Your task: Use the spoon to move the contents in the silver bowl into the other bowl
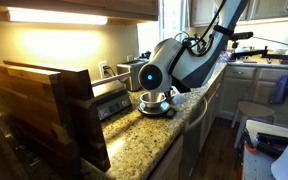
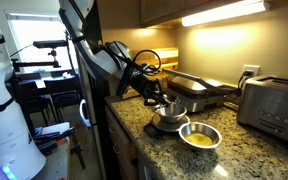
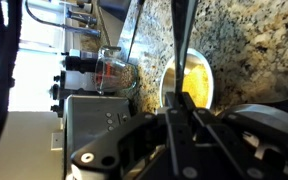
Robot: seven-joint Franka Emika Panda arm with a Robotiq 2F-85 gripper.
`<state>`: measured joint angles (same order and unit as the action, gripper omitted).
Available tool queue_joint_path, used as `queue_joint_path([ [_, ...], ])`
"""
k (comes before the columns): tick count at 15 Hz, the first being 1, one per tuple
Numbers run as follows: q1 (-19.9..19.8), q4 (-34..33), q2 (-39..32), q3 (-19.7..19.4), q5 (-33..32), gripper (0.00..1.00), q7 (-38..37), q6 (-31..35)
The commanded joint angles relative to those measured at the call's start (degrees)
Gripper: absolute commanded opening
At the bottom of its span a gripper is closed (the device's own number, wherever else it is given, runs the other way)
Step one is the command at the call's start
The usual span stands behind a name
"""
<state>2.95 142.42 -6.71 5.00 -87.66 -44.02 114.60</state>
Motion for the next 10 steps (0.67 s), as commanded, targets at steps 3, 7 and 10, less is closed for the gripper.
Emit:
queue_joint_path([
  [3, -0.1, 0.5, 0.4, -0.6, -1.6, 0.07, -2.1, -1.2],
  [7, -1.7, 0.0, 1.1, -2.1, -0.5, 0.07, -1.5, 0.1],
  [10, -3.5, -1.0, 1.7, -4.2, 0.4, 0.07, -0.7, 1.3],
])
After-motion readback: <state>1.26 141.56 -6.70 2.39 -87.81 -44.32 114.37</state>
